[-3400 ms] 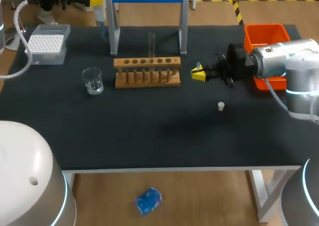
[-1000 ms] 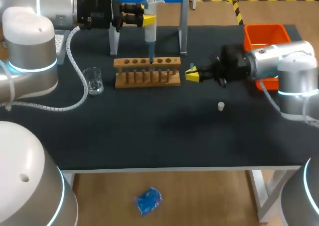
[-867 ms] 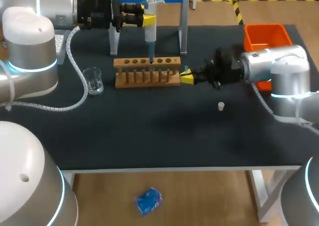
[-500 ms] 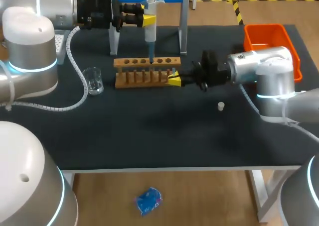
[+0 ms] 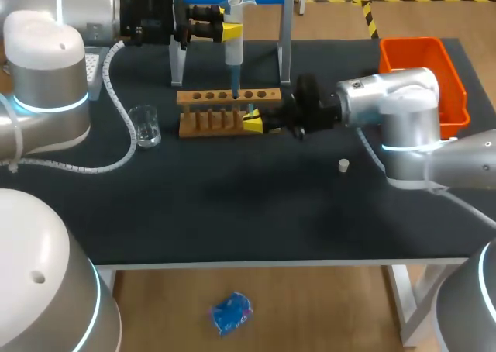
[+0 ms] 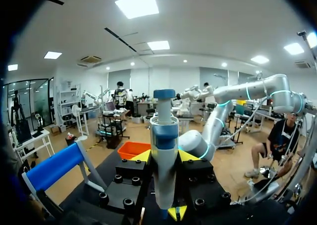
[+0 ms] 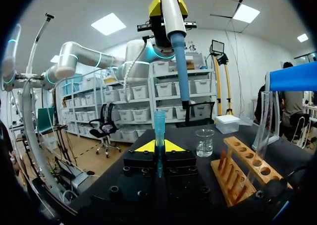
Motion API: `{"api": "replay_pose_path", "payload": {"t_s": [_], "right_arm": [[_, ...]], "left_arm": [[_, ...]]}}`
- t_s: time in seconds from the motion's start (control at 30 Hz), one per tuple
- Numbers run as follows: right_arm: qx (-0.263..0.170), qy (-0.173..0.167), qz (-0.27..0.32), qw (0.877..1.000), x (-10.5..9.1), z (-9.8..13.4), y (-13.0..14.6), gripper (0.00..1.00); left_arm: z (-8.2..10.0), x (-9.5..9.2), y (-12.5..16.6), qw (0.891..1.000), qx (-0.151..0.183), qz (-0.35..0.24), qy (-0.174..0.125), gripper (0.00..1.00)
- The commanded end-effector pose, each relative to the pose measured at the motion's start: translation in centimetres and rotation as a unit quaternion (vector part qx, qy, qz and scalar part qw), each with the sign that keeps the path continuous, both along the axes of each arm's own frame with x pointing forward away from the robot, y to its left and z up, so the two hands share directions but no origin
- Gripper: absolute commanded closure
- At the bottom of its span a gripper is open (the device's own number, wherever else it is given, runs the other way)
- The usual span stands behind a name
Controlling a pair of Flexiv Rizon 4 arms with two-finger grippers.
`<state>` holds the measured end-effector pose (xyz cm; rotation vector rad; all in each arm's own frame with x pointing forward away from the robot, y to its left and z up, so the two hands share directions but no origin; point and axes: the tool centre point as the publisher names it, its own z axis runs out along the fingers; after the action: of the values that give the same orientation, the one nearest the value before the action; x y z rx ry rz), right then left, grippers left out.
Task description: Invert the test tube, pick up the pipette, mount the tip to pipette, aspirate from beaker and dispense into the tube, eject the tip, return the pipette, and cap with the stopper.
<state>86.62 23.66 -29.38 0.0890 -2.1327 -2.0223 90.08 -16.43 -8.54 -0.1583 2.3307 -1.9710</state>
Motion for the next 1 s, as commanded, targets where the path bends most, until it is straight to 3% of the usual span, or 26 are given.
{"api": "replay_pose_path", "payload": {"t_s": [0.03,0.27,0.53,1.0], "right_arm": [[0.003,-0.002,-0.001,1.0,0.0,0.0,0.9,1.0],[0.003,-0.01,-0.002,1.0,0.2,-0.2,1.4,1.0],[-0.011,-0.052,0.006,0.999,1.0,-0.5,1.5,1.0],[-0.019,-0.064,0.004,0.998,2.4,-1.2,1.6,1.0]], "left_arm": [[0.1,0.0,0.1,1.0,0.001,-0.001,0.001,1.0],[0.1,0.0,0.1,1.0,0.001,-0.001,0.001,1.0],[0.1,0.0,0.1,1.0,0.001,-0.001,0.001,1.0],[0.1,0.0,0.1,1.0,0.001,-0.001,0.001,1.0]]}}
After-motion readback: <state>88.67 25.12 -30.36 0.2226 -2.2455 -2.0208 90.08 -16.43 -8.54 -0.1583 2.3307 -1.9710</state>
